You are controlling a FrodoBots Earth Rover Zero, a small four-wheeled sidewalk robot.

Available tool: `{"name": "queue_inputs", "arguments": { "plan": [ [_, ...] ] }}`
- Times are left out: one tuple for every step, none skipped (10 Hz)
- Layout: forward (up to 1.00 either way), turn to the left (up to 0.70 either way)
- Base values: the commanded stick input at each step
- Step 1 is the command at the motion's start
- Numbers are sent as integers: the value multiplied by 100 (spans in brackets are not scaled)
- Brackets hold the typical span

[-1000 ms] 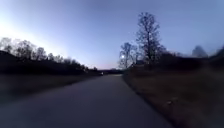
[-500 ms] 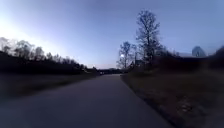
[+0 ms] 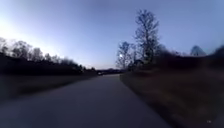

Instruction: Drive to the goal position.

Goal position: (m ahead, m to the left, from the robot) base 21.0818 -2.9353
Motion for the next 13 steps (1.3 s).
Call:
{"name": "queue_inputs", "arguments": {
  "plan": [
    [100,21],
    [100,12],
    [100,4],
    [100,0],
    [100,0],
    [100,0],
    [100,0],
    [100,0],
    [100,0],
    [100,0],
    [100,0],
    [100,0],
    [100,0]
  ]
}}
